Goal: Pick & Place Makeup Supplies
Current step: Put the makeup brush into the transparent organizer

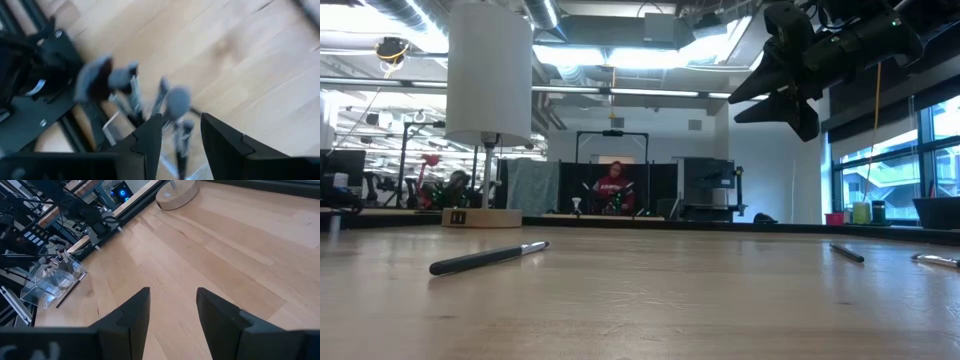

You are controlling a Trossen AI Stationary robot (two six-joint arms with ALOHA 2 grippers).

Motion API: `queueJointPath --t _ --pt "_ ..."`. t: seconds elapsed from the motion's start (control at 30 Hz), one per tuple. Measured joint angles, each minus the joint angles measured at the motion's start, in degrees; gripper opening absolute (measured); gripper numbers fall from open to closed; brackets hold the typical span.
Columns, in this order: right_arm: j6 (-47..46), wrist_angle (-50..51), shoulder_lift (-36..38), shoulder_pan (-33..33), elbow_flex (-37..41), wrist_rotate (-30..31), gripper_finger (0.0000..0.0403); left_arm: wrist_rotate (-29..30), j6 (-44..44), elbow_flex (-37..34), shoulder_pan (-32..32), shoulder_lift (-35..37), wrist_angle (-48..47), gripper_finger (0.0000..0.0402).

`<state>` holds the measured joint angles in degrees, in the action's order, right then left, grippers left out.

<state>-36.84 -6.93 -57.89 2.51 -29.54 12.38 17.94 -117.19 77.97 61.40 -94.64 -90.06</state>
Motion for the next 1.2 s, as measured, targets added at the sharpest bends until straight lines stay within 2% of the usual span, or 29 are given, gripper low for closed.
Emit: queueJointPath --t 0.2,0.5,0.67,0.77,0.9,1.0,1.2 --pt "-0.65 -0.03 0.00 0.01 0.00 -0.01 0.0162 2.63 5.61 2.66 -5.29 0.21 0.44 0.0132" --pt "-1.61 -0.06 -0.02 0.00 0.00 0.00 0.0162 4.92 7.52 3.33 -12.03 0.21 3.87 0.0132" --pt "-1.20 -0.06 0.00 0.02 0.00 0.00 0.0162 4.42 9.23 3.33 -15.06 0.21 5.93 0.0132" --pt "-0.83 -0.08 -0.01 0.01 0.00 -0.01 0.0162 1.19 12.55 3.33 -16.52 0.21 9.09 0.0132" --pt "-0.64 -0.08 -0.01 0.01 0.00 -0.01 0.0162 -1.22 19.07 3.33 -17.19 0.20 15.74 0.0132" --pt "-0.19 -0.08 -0.02 0.01 0.00 -0.02 0.0162 -1.55 20.30 3.33 -16.56 0.18 20.03 0.0132" --pt "-0.13 -0.08 -0.02 0.00 0.00 -0.26 0.0162 3.89 17.67 3.33 -16.29 -2.33 21.87 0.0129"
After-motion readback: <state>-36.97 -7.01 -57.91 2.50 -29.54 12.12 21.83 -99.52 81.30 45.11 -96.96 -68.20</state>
